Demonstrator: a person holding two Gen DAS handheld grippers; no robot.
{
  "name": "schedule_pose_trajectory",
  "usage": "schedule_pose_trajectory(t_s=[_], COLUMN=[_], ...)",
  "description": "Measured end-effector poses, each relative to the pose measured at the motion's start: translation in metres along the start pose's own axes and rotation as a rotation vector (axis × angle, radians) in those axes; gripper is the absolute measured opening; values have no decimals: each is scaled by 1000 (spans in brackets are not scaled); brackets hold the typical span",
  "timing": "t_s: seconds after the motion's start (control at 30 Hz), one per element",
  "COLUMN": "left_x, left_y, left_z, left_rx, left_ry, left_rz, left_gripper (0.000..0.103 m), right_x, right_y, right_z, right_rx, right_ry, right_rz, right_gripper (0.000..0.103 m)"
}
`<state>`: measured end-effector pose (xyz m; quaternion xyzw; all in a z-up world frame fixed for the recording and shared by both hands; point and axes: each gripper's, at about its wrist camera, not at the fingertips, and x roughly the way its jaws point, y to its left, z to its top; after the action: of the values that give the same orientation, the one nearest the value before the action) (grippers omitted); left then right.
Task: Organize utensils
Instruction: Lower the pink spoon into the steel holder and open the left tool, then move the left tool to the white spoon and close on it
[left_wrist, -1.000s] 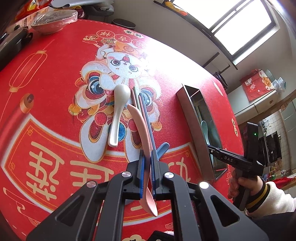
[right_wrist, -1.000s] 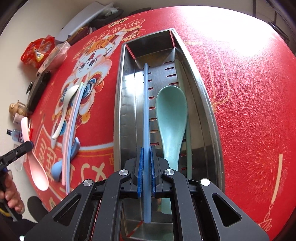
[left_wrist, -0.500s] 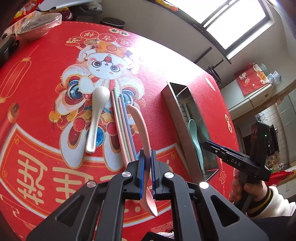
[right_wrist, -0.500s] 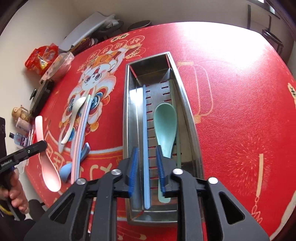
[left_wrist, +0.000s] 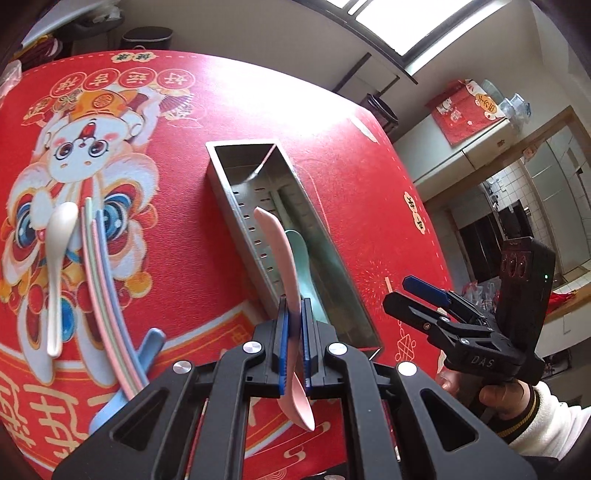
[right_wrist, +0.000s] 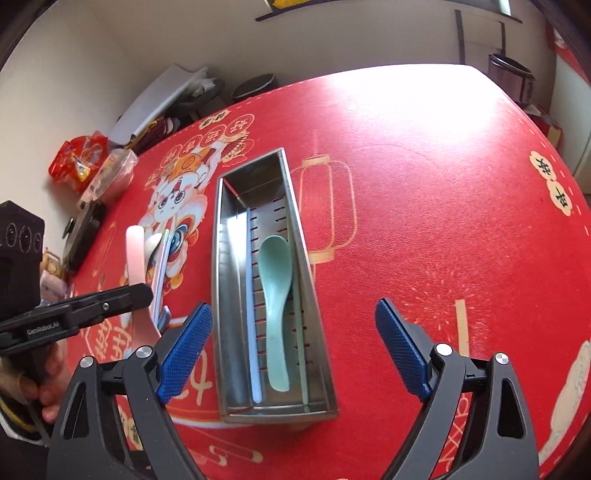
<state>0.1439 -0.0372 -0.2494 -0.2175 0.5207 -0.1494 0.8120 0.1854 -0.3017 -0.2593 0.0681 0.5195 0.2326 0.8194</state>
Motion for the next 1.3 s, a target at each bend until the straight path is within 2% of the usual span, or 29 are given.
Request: schedule_pose_trajectory(t_s=[0.17, 0.43, 0.8, 0.97, 1.07, 1.2, 1.3], left_x=[37, 87, 118, 125, 119, 93, 65], left_y=[-15, -19, -27, -37, -40, -37, -30], left_z=[11, 22, 19, 25, 27, 30, 29], left_rx=[-41, -143, -136, -96, -67, -20, 17], left_ry=[37, 95, 162, 186, 182, 131, 64], left_rz=[-33, -26, -7, 5, -2, 10, 31], left_gripper=[6, 6, 6, 6, 15, 21, 23], right_x=[-7, -13, -13, -15, -16, -19, -20], right_y=[-27, -53, -62, -60, -55, -43, -29], right_z=[-2, 0, 1, -1, -1, 2, 6], right_rx=[46, 66, 80, 90, 94, 93, 83], right_ry=[0, 4, 7, 4, -6, -29, -48], right_rz=[-28, -43, -42, -45, -46, -47, -29], right_gripper=[87, 87, 87, 87, 87, 87, 87])
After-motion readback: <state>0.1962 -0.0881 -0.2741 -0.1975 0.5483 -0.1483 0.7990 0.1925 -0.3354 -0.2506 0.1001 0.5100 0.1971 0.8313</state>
